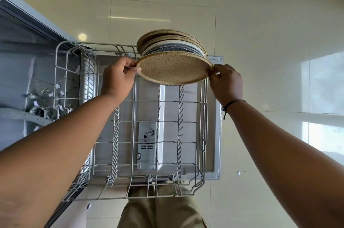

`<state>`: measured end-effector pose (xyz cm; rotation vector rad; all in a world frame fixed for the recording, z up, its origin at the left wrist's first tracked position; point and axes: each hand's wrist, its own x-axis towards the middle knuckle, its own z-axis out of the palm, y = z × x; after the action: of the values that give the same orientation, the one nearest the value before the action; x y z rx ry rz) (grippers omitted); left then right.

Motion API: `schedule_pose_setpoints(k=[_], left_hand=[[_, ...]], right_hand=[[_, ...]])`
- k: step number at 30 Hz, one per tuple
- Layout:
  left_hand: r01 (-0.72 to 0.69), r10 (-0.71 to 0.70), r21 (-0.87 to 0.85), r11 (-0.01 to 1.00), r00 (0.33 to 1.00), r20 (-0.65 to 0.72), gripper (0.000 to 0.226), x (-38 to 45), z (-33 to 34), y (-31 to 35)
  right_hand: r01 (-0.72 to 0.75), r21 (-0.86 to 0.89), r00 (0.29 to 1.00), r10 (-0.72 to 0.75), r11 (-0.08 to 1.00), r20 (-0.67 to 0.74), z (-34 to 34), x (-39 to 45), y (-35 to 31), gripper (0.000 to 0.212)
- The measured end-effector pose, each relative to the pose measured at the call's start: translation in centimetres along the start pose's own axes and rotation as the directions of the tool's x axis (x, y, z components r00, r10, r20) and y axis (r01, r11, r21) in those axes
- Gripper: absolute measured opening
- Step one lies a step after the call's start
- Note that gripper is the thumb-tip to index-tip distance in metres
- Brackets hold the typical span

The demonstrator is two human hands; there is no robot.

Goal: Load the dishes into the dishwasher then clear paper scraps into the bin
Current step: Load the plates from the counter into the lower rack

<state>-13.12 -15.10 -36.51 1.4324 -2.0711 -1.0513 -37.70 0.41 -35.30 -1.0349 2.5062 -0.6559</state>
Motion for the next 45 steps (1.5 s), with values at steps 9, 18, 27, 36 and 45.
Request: schedule_pose_setpoints(k=[9,18,27,36,45], left_hand=[[0.03,-0.03,-0.002,1.0,0.999,-0.033,0.018,0.4,0.3,-0.8],[-0.045,0.045,-0.014,0.999,0.998,-0.034,0.015,0.5,0.2,-1.0],[-0.032,0.032,-0.011,0.999,0.997,0.063,0.014,0.9,1.8,-1.8],[0.229,-0.238,0.084,0.97,0.964,0.117,0.017,0.4,3.0,-3.8],[0.331,-0.368,0.179,0.927,0.895,0.252,0.051,-0.2,2.9,-1.5]], right_hand=[[0.033,-0.012,0.999,-0.034,0.999,-0.02,0.7,1.1,-0.5,0.017],[0.056,-0.005,0.998,-0.056,0.998,-0.026,0.7,0.8,0.3,0.019],[0.001,-0.067,0.998,0.003,0.998,0.059,1.2,0.9,1.7,0.02],[-0.054,-0.176,0.947,0.106,0.983,0.303,3.2,0.7,1.6,0.024],[-0.19,0.002,0.942,0.181,0.982,0.283,2.8,0.2,0.1,0.037]])
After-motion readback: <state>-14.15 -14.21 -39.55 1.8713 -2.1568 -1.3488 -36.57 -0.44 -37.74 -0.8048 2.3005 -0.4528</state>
